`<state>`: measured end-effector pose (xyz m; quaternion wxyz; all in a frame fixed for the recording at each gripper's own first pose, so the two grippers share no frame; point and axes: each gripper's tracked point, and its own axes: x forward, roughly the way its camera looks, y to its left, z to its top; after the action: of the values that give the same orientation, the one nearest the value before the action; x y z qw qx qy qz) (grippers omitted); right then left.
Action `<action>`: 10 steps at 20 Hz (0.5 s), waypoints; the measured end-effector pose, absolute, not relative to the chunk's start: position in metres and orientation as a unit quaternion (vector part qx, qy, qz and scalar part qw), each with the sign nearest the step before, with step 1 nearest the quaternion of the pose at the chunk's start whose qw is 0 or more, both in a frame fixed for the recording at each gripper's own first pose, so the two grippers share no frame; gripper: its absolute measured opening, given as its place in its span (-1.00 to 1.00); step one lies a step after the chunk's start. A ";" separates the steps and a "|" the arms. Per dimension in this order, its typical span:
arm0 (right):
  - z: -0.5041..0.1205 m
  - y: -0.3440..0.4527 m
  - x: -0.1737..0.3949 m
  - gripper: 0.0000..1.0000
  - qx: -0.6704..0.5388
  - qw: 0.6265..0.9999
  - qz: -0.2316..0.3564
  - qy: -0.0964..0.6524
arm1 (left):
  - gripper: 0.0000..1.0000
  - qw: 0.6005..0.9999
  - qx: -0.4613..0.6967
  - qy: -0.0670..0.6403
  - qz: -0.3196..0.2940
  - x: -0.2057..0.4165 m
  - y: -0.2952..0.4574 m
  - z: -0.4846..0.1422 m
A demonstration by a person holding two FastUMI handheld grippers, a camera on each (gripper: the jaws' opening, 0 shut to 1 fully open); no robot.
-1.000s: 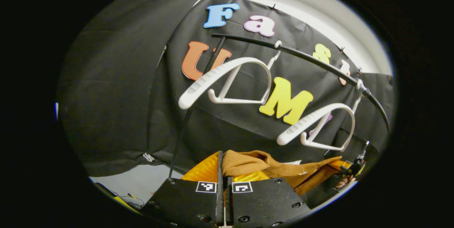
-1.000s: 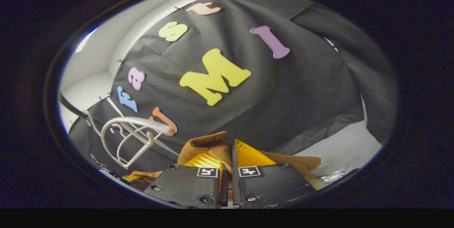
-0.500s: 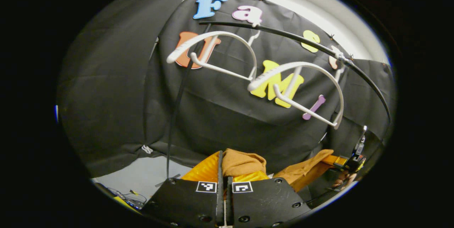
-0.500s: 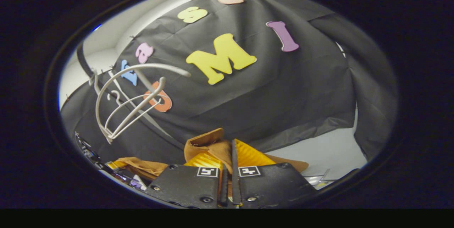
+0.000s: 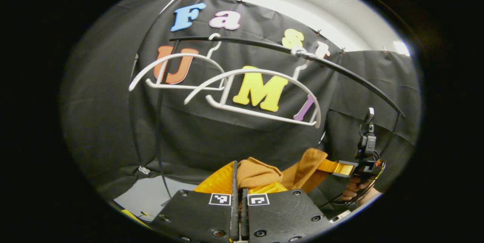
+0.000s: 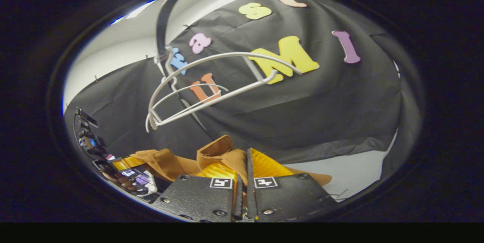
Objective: Grasp the clothes on the hanger with both hands and then place them into the laundry hamper below.
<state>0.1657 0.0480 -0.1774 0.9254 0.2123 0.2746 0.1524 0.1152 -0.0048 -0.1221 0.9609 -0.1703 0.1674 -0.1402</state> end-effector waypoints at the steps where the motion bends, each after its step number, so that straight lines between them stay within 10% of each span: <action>1: -0.170 0.056 0.163 -0.88 0.210 0.925 0.164 0.271 | -0.96 0.961 -0.167 0.163 -0.149 0.113 -0.013 -0.115; 10: -0.134 0.099 0.139 -0.88 0.205 0.918 0.227 0.254 | -0.96 0.960 -0.149 0.137 -0.194 0.112 -0.047 -0.087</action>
<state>0.1389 0.0993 -0.1340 0.9178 0.2048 0.2538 0.2265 0.1117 -0.0474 -0.0871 0.9598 -0.1490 0.1371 -0.1942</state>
